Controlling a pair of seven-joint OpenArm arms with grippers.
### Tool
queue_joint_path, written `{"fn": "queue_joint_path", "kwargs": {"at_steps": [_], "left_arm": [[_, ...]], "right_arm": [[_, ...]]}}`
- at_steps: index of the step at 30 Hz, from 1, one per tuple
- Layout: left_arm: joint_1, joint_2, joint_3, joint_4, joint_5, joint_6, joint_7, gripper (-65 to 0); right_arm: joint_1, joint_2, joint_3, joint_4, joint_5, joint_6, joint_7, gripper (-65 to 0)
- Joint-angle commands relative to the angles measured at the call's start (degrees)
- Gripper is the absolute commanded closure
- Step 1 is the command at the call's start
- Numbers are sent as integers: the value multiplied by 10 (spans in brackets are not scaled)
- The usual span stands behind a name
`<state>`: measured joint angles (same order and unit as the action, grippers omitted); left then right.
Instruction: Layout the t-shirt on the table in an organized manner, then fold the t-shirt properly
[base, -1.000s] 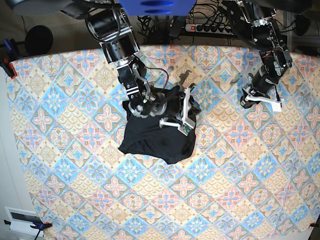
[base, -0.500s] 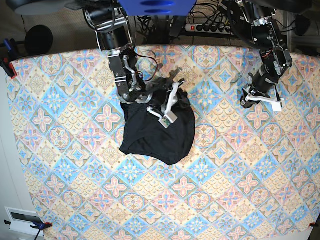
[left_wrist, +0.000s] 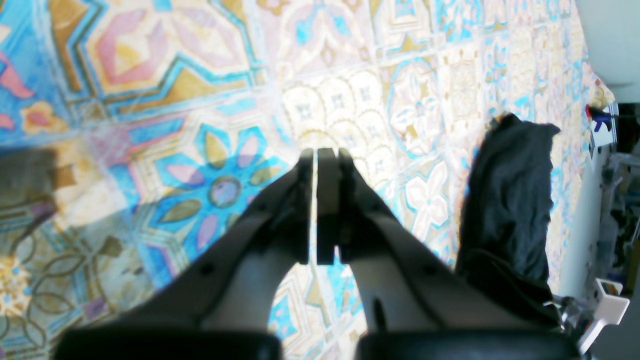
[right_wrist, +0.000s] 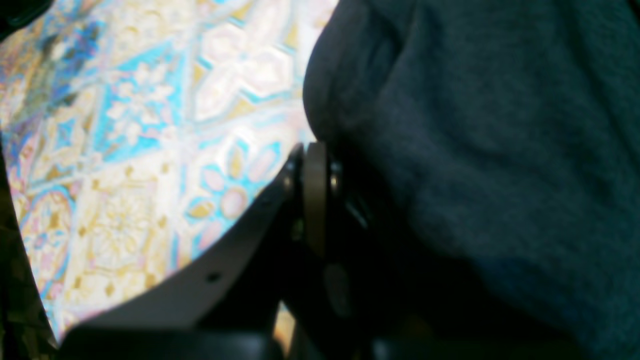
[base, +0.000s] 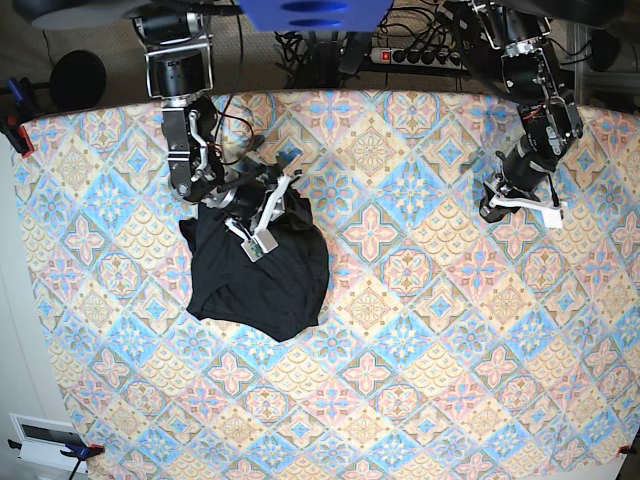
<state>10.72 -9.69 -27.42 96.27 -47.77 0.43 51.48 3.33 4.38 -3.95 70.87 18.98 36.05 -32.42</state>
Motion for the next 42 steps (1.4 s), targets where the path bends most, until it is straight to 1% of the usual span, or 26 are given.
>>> {"fn": "queue_joint_path", "kwargs": {"at_steps": [1, 7, 10, 12, 16, 18, 22, 23, 25, 26, 28, 30, 33, 36, 39, 41, 42], "left_arm": [[-6, -7, -1, 11, -8, -4, -5, 0], [-6, -6, -1, 11, -8, -4, -2, 0], [-6, -6, 20, 11, -8, -4, -2, 0], [-6, -6, 22, 11, -8, -4, -2, 0], [-6, -5, 23, 11, -8, -4, -2, 0], [-6, 3, 23, 12, -8, -4, -2, 0], [-6, 5, 28, 12, -8, -4, 3, 0], [-6, 3, 38, 12, -8, -4, 12, 0], [-6, 2, 53, 17, -8, -4, 29, 0], [-4, -2, 57, 29, -5, -4, 33, 0], [4, -11, 72, 56, -6, -4, 38, 0], [19, -19, 77, 80, -6, -4, 37, 0], [40, -21, 77, 104, -6, -4, 38, 0], [66, -34, 77, 120, -7, -4, 38, 0], [94, -36, 76, 138, -7, -4, 38, 0], [122, -38, 76, 161, -7, -4, 38, 0], [138, -47, 76, 172, -7, -4, 38, 0]], "right_arm": [[-4, 23, 7, -6, -62, -38, -54, 0], [-1, 52, 7, -6, -62, -37, -54, 0], [-1, 69, 7, -6, -62, -37, -54, 0], [-1, 73, 7, -6, -61, -37, -54, 0], [-2, 73, 7, -5, -61, -37, -57, 0], [-5, 73, 7, -1, -61, -37, -59, 0], [-5, 70, 2, 67, -61, -37, -59, 0], [-6, 67, 2, 88, -60, -37, -60, 0], [-8, 50, 1, 132, -60, -37, -64, 0], [-13, 42, 4, 154, -60, -37, -74, 0], [-31, 33, 6, 212, -60, -37, -100, 0], [-60, 33, 7, 262, -60, -37, -112, 0], [-104, 33, 7, 336, -59, -37, -119, 0], [-148, 35, 11, 389, -59, -37, -119, 0], [-201, 36, 57, 416, -59, -37, -118, 0], [-251, 36, 92, 429, -59, -37, -118, 0], [-277, 36, 106, 432, -59, -37, -118, 0]]}}
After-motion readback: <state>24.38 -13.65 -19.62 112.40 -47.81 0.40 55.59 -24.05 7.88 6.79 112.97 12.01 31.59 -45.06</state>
